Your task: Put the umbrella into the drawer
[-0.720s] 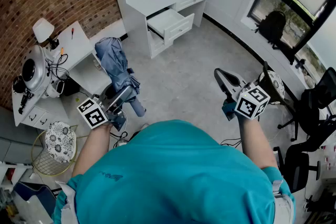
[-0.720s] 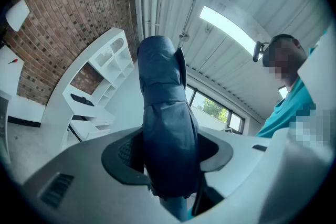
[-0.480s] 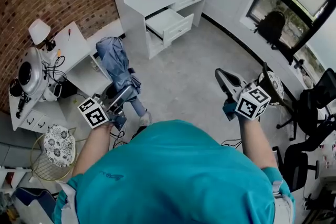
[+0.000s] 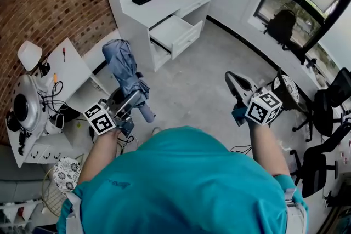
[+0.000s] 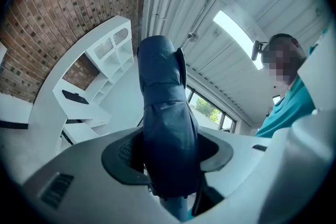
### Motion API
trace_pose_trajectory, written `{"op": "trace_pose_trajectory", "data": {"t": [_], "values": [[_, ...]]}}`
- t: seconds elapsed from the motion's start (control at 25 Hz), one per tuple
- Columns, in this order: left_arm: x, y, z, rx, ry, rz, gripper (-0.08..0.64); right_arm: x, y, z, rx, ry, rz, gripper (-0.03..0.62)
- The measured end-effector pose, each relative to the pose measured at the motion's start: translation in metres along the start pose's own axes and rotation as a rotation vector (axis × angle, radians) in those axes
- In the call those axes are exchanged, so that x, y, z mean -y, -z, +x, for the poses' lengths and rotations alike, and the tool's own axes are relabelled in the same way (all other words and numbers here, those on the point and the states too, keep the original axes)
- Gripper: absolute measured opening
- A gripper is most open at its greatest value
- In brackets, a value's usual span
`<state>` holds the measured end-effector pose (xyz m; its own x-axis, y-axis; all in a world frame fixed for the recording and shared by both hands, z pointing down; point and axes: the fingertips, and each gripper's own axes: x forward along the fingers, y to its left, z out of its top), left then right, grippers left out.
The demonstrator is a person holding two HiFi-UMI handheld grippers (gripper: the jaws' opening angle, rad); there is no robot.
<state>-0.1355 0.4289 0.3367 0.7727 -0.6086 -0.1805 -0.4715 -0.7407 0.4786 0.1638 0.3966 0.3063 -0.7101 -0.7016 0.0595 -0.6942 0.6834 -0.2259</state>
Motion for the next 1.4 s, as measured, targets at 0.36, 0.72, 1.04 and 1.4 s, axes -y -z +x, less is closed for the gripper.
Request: {"op": "trace_pose_trajectory", "data": {"t": [0.36, 0.72, 1.04, 1.4], "values": [[-0.099, -0.055, 0.025, -0.05, 0.067, -0.018, 0.239, 0.016, -0.023, 0.106, 0.021, 0.048, 0.012, 0.021], [-0.186, -0.098, 0.042, -0.063, 0.087, -0.026, 0.239, 0.041, -0.041, 0.198, 0.02, 0.065, -0.01, 0.021], [-0.248, -0.129, 0.055, -0.087, 0.081, -0.022, 0.239, 0.072, -0.047, 0.263, 0.0, 0.077, 0.011, 0.021], [-0.277, -0.129, 0.066, -0.079, 0.02, -0.023, 0.239, 0.118, -0.044, 0.295, -0.019, 0.048, 0.029, 0.023]]}}
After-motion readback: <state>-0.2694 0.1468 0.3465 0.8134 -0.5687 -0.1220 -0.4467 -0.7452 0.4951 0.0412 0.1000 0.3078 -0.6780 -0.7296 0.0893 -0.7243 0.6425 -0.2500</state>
